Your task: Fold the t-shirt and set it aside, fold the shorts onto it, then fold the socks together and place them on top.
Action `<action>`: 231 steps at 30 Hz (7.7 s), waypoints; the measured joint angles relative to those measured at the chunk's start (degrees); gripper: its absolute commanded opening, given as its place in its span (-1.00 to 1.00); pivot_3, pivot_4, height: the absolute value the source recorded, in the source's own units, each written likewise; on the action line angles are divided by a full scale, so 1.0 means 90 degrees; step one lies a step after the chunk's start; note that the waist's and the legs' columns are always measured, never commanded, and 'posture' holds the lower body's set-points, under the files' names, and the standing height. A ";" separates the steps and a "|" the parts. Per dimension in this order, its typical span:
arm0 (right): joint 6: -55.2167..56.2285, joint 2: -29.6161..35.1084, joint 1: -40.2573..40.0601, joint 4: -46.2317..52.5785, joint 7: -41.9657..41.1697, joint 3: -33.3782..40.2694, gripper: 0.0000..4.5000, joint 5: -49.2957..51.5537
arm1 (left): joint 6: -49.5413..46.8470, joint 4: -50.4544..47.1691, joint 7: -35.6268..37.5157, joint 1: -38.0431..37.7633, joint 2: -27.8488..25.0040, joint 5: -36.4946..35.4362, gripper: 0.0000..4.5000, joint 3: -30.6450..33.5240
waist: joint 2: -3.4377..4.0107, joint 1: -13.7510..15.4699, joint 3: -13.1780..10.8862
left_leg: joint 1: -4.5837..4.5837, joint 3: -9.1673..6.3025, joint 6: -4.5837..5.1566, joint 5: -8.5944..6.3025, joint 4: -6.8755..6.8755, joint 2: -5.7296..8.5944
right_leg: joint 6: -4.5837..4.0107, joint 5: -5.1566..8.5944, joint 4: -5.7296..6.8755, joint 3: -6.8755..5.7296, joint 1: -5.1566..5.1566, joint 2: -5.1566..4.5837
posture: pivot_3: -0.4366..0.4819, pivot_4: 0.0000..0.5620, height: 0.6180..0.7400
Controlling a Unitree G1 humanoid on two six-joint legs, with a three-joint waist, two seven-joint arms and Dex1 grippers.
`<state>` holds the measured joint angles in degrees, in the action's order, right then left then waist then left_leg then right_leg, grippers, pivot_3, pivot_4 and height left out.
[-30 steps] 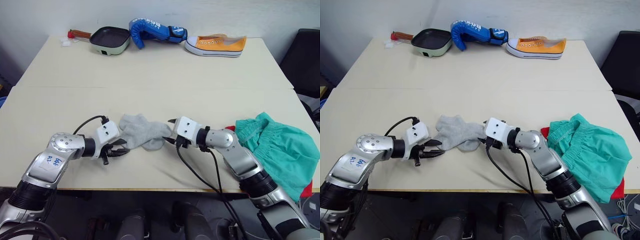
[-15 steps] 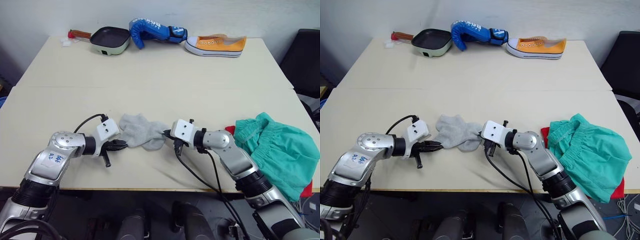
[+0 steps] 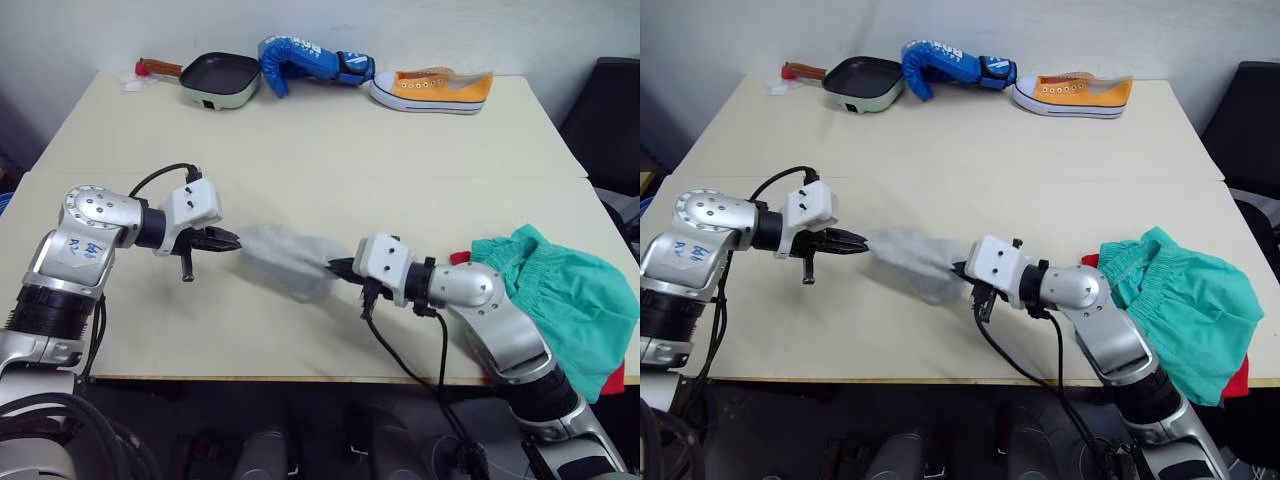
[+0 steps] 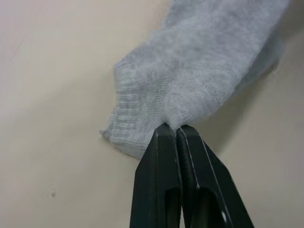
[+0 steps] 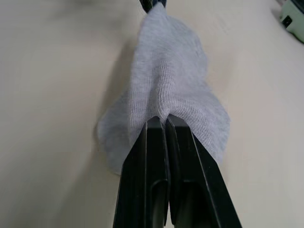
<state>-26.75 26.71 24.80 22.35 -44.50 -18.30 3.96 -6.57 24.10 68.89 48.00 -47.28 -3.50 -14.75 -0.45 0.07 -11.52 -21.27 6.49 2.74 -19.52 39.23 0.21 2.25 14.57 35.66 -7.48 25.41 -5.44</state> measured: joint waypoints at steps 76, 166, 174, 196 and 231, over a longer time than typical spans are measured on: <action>-0.4780 -0.1290 -0.1141 0.0469 0.1012 0.2186 -0.22 0.2573 | -0.1277 -0.0094 -0.1213 -0.0744 0.1445 0.0190 -1.00 0.0523 | -0.0056 -0.0012 0.0085 | 0.0017 -0.0017 0.0002 -0.0002 0.0037 -0.0007 | -0.0001 -0.0002 0.0034 0.0007 -0.0013 -0.0016 | -0.05 -0.47 1.00; -0.1640 -0.3512 0.2170 -0.4706 0.1220 0.0736 1.00 0.1910 | -0.3210 -0.0915 -0.1211 -0.0205 0.1146 -0.0901 -0.99 0.0581 | 0.0021 -0.0352 0.0185 | 0.0003 -0.0050 -0.0033 0.0018 -0.0049 0.0003 | -0.0002 0.0001 -0.0003 0.0049 0.0009 0.0005 | -0.05 -0.47 1.00; -0.1592 -0.3067 0.1807 -0.3777 0.0555 0.0318 1.00 0.1816 | -0.2254 -0.0214 -0.1266 -0.0262 0.1091 -0.0195 -0.99 0.0364 | 0.0019 -0.0325 0.0180 | -0.0005 -0.0053 -0.0031 0.0017 -0.0050 0.0003 | -0.0002 0.0001 -0.0009 0.0048 0.0013 0.0003 | -0.05 -0.47 1.00; 0.0927 -0.3232 0.2526 -0.5828 0.1274 -0.0262 -0.99 -0.0192 | -0.1632 0.0110 -0.1326 -0.0553 0.1022 -0.0045 -1.00 0.0658 | 0.0019 -0.0358 0.0180 | 0.0001 -0.0049 -0.0028 0.0020 -0.0049 0.0003 | -0.0002 0.0001 -0.0001 0.0049 0.0012 0.0002 | -0.05 -0.47 1.00; -0.2534 -0.4092 0.3243 -0.6437 0.1836 0.2566 0.62 0.2046 | -0.1439 0.0093 -0.1543 -0.0958 0.0987 -0.0085 -1.00 0.1089 | 0.0019 -0.0372 0.0181 | 0.0011 -0.0052 -0.0029 0.0023 -0.0050 0.0002 | -0.0004 0.0002 0.0012 0.0058 0.0008 -0.0001 | -0.05 -0.47 1.00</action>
<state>-49.56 -10.12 53.98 -35.58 -27.98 4.79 22.38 -19.52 24.93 55.00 39.38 -38.39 -4.27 -4.94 -0.27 -3.28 -9.90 -21.17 6.03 2.48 -19.31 38.78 0.22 2.22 14.59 35.76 -6.96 25.48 -5.44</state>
